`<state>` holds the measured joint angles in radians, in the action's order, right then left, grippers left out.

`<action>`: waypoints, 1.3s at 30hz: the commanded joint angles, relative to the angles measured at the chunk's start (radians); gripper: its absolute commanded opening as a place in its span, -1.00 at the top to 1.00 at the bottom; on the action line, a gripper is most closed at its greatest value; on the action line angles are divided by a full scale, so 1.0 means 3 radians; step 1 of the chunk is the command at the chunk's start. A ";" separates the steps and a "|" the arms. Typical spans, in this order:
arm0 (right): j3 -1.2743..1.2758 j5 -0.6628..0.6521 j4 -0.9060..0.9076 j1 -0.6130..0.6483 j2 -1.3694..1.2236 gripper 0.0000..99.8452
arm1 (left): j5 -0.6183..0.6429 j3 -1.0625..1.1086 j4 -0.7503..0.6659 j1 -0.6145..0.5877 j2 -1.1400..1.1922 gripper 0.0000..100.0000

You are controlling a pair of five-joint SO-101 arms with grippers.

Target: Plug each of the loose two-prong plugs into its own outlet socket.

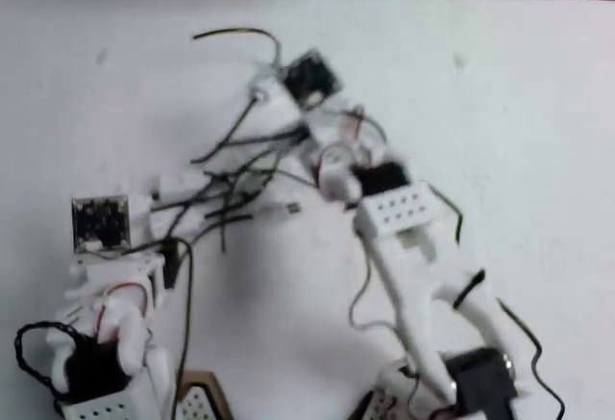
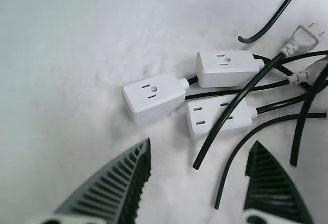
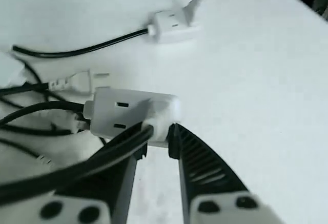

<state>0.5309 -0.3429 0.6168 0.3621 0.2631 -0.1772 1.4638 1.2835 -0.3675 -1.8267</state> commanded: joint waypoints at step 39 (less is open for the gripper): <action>-0.4020 -0.1366 0.3654 0.0519 -0.2463 0.69 | -0.0036 0.0051 -0.0031 0.0008 0.0013 0.40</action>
<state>-0.6322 -0.6866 1.6939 0.4757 -0.4749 -0.1772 1.4822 1.2835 -0.3675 -1.8267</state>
